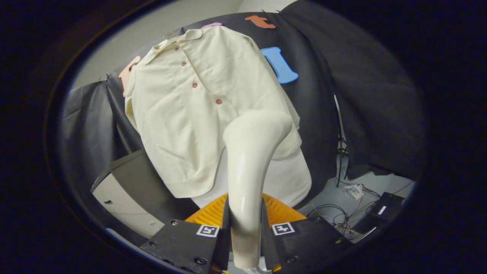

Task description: Iron the clothes twice with a garment steamer, once on the left side and once on the right side.

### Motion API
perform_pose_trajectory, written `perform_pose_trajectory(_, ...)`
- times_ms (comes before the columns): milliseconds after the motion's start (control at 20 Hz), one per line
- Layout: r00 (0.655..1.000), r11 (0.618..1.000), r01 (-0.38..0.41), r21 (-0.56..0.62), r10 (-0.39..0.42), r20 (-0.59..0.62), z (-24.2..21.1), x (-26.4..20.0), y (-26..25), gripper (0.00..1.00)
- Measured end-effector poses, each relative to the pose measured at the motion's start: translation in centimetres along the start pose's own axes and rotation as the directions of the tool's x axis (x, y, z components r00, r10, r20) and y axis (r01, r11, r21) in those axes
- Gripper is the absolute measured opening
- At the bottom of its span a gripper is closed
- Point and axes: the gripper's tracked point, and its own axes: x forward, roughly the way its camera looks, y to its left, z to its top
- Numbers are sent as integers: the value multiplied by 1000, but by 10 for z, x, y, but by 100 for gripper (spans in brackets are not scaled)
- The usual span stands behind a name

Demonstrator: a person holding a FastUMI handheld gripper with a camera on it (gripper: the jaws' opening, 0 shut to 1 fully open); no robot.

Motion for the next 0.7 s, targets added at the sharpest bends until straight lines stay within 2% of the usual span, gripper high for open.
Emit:
perform_pose_trajectory(300, 997, 998, -52, -24, 53, 50, 26, -46, 68, 36)
perform_pose_trajectory(400, 995, 996, -65, -65, 70, 65, 33, -63, 92, 36)
perform_pose_trajectory(700, 980, 982, -158, -101, 168, 103, 52, -103, 163, 36)
